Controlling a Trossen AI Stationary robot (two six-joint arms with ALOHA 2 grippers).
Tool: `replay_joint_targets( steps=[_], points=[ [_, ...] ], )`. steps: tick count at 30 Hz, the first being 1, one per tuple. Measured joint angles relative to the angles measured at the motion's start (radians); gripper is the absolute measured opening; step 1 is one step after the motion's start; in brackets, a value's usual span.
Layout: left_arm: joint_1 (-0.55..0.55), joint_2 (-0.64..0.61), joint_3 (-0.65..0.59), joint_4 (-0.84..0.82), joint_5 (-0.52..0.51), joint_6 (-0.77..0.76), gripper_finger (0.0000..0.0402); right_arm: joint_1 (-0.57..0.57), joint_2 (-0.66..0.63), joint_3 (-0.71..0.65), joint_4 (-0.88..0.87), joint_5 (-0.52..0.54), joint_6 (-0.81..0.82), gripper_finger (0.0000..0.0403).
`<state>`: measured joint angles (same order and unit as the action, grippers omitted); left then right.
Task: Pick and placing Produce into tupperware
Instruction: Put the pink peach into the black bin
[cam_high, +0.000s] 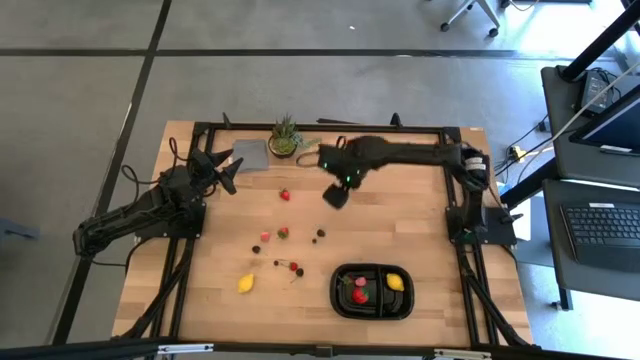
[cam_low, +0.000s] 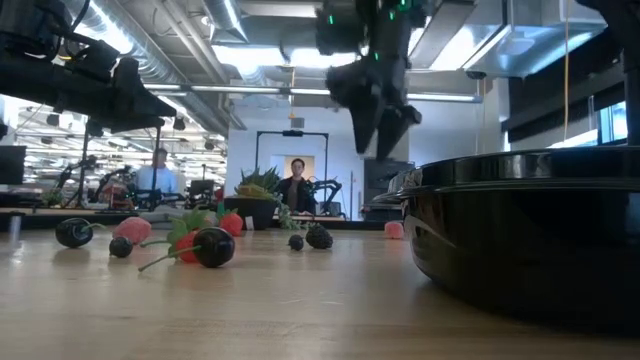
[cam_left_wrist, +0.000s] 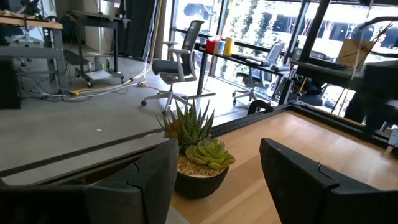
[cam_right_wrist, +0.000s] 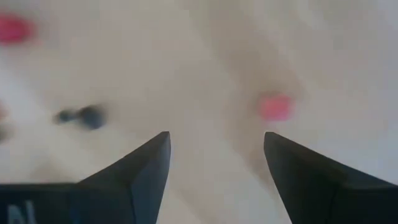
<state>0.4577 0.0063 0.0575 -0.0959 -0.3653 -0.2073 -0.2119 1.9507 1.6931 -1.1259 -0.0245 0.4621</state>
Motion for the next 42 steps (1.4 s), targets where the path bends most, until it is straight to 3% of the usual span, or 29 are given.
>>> replay_joint_targets(
  steps=[5, 14, 24, 42],
  points=[
    [0.000, 0.000, 0.000, 0.000, 0.000, 0.000, 0.0220, -0.087, 0.000, -0.066, 0.037, 0.083, -0.001, 0.0260],
    [0.000, 0.000, 0.000, 0.000, 0.000, 0.000, 0.0220, -0.113, 0.001, -0.212, 0.214, 0.045, -0.026, 0.0263],
    [0.000, 0.000, 0.000, 0.000, 0.000, 0.000, 0.0220, -0.113, 0.002, -0.324, 0.316, 0.023, 0.057, 0.0337],
    [0.000, 0.000, 0.000, 0.000, 0.000, 0.000, 0.0220, -0.084, 0.008, -0.343, 0.381, 0.061, 0.108, 0.0346]
  ],
)
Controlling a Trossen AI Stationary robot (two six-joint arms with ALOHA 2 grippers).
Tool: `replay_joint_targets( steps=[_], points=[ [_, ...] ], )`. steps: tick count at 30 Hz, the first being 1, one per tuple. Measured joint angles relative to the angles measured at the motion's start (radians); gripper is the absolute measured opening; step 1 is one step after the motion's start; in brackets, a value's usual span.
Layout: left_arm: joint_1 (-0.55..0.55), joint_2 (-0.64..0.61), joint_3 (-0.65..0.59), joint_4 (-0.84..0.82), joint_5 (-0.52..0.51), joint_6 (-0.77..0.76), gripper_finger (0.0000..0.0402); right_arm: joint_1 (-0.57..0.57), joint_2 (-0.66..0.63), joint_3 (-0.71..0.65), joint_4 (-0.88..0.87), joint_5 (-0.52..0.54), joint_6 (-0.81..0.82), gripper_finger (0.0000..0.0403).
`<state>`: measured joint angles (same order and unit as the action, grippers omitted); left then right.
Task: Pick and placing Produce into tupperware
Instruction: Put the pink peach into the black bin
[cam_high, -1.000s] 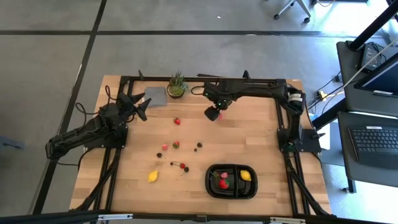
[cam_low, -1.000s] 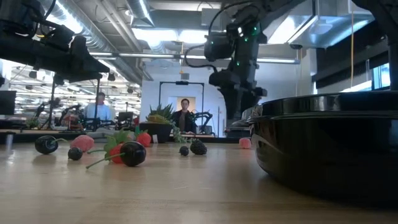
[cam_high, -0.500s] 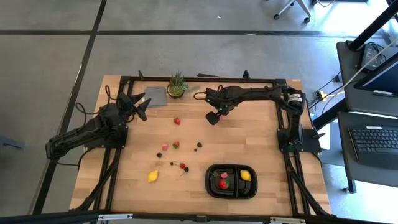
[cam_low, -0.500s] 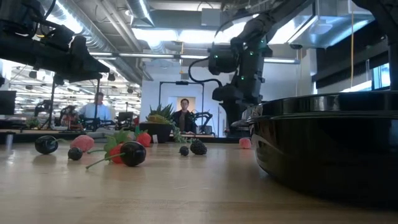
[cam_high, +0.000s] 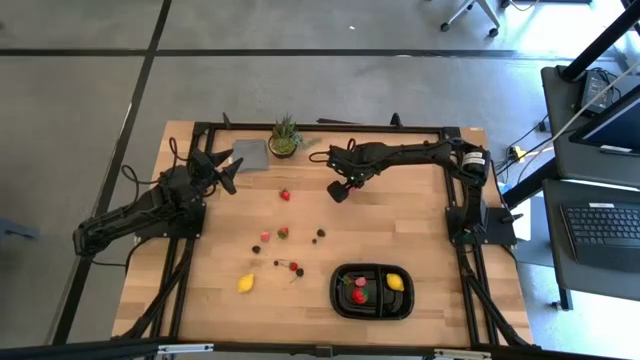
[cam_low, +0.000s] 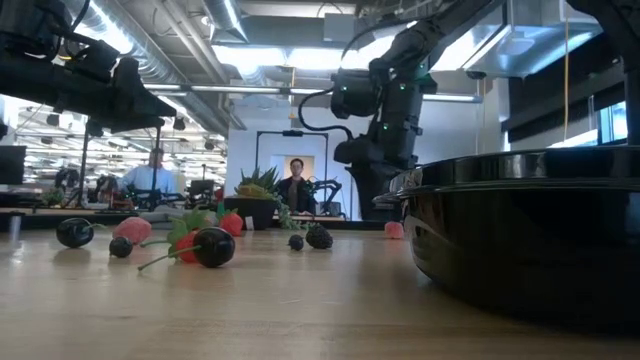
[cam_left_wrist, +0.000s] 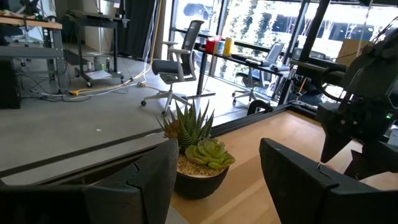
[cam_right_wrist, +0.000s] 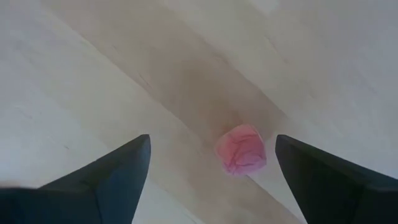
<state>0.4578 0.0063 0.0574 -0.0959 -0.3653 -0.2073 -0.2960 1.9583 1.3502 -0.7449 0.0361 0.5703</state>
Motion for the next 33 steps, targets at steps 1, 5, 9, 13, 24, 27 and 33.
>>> replay_joint_targets(
  steps=[1, 5, 9, 13, 24, 27, 33],
  points=[
    [0.000, 0.000, 0.000, 0.000, 0.000, 0.000, 0.0220, 0.000, 0.000, 0.000, -0.002, 0.005, -0.002, 0.0346],
    [0.000, 0.000, 0.000, 0.000, 0.000, 0.000, 0.0220, 0.000, 0.011, 0.001, -0.003, 0.008, -0.003, 0.0346],
    [0.000, 0.000, 0.000, 0.000, 0.000, 0.000, 0.0220, 0.000, 0.034, 0.002, -0.011, 0.008, 0.000, 0.0346],
    [0.000, 0.000, 0.000, 0.000, 0.000, 0.000, 0.0220, 0.000, 0.057, 0.002, -0.017, 0.007, -0.001, 0.0341],
    [0.000, 0.000, 0.000, 0.000, 0.000, 0.000, 0.0220, 0.000, 0.059, 0.002, -0.044, 0.005, 0.002, 0.0230],
    [0.000, 0.000, 0.000, 0.000, 0.000, 0.000, 0.0220, 0.000, 0.059, 0.002, -0.052, 0.007, 0.001, 0.0187],
    [0.000, 0.000, 0.000, 0.000, 0.000, 0.000, 0.0220, 0.001, 0.059, 0.002, -0.052, 0.023, -0.054, 0.0094]
  ],
)
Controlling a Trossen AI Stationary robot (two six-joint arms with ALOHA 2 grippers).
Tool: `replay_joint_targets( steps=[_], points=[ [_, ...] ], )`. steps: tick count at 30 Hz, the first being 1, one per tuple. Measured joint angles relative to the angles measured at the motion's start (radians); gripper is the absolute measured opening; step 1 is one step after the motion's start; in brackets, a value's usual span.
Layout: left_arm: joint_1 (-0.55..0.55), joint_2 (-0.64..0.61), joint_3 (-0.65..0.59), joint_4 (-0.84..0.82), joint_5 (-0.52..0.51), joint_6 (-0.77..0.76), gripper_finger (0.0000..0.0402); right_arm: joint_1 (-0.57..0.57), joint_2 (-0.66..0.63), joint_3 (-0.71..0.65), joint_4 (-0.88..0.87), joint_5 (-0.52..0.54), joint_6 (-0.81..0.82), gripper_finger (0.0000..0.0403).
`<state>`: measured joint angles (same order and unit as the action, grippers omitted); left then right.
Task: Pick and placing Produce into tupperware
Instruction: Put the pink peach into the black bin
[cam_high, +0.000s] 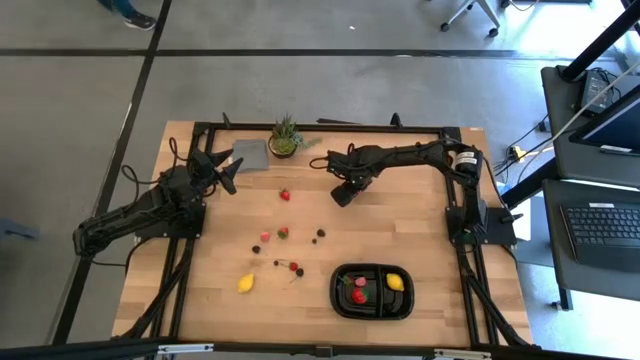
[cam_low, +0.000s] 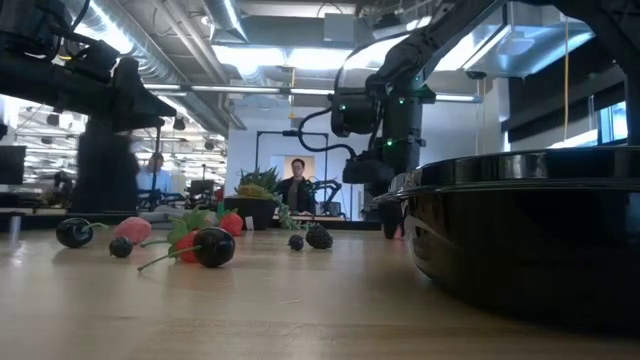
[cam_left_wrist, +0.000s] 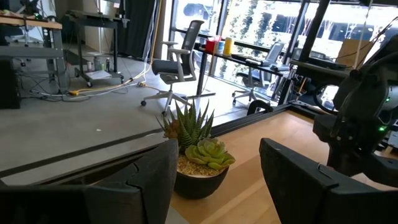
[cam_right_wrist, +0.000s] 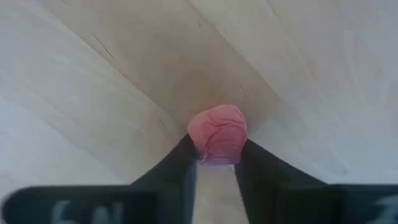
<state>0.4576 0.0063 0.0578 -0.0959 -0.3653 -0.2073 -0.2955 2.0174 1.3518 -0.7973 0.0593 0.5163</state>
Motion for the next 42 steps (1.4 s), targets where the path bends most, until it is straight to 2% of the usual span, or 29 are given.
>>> replay_joint_targets(
  steps=[4, 11, 15, 20, 26, 31, 35, 42],
  points=[
    [0.000, 0.000, 0.000, 0.000, 0.000, 0.000, 0.0220, 0.000, 0.000, 0.000, 0.001, 0.008, -0.026, 0.0053],
    [0.000, 0.000, 0.000, 0.000, 0.000, 0.000, 0.0220, 0.063, -0.016, 0.034, -0.073, -0.036, -0.027, 0.0055],
    [0.000, 0.000, 0.000, 0.000, 0.000, 0.000, 0.0220, 0.146, -0.051, 0.097, -0.178, -0.093, -0.014, 0.0054],
    [0.000, 0.000, 0.000, 0.000, 0.000, 0.000, 0.0220, 0.312, -0.102, 0.158, -0.248, -0.193, 0.098, 0.0057],
    [0.000, 0.000, 0.000, 0.000, 0.000, 0.000, 0.0220, 0.549, -0.127, 0.158, -0.233, -0.193, 0.313, 0.0057],
    [0.000, 0.000, 0.000, 0.000, 0.000, 0.000, 0.0220, 0.710, -0.117, 0.125, -0.148, -0.160, 0.464, 0.0058],
    [0.000, 0.000, 0.000, 0.000, 0.000, 0.000, 0.0220, 0.771, -0.113, 0.087, -0.094, -0.084, 0.550, 0.0059],
    [0.000, 0.000, 0.000, 0.000, 0.000, 0.000, 0.0220, 0.792, -0.112, 0.080, -0.087, -0.079, 0.529, 0.0087]
  ],
)
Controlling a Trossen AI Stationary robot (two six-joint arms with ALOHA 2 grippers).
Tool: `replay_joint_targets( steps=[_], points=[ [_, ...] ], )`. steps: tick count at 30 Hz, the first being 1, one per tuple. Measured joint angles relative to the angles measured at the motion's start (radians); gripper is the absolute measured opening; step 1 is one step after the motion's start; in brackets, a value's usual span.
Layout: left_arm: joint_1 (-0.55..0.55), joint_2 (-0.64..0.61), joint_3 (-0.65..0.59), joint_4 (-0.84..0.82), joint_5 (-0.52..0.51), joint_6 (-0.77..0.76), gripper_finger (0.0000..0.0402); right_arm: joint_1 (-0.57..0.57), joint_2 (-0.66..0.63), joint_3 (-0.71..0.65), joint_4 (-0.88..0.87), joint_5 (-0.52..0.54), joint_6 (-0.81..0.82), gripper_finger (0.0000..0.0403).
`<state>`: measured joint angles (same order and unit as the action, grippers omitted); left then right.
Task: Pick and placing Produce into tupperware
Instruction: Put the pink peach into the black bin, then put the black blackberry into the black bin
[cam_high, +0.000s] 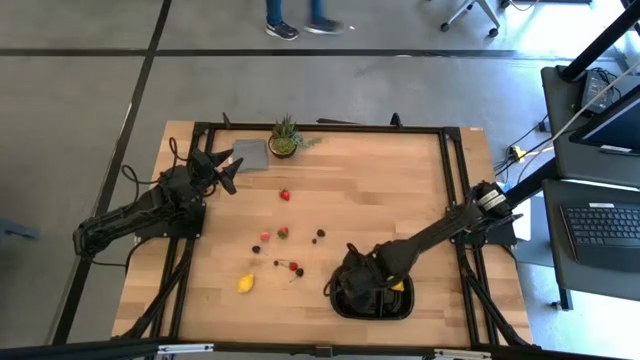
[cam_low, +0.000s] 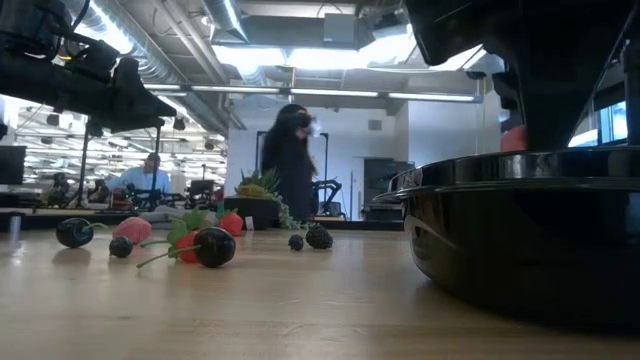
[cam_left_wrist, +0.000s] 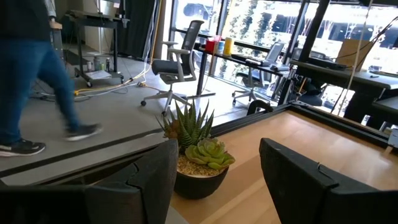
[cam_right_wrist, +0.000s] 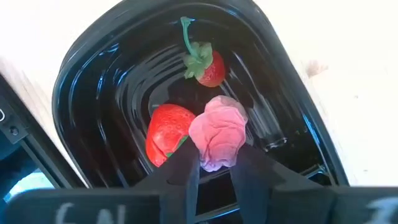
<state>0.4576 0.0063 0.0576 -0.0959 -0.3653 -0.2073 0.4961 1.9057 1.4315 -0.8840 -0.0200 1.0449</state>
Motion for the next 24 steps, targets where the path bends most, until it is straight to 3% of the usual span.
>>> replay_joint_targets(
  steps=[14, 19, 24],
  points=[
    [0.000, 0.000, 0.000, 0.000, 0.000, 0.000, 0.0220, -0.021, -0.002, 0.024, -0.021, -0.002, -0.050, 0.0235],
    [0.000, 0.000, 0.000, 0.000, 0.000, 0.000, 0.0220, -0.107, -0.006, 0.133, -0.021, 0.048, -0.183, 0.0256],
    [0.000, 0.000, 0.000, 0.000, 0.000, 0.000, 0.0220, -0.204, -0.006, 0.195, 0.019, 0.195, -0.409, 0.0258]
  ],
)
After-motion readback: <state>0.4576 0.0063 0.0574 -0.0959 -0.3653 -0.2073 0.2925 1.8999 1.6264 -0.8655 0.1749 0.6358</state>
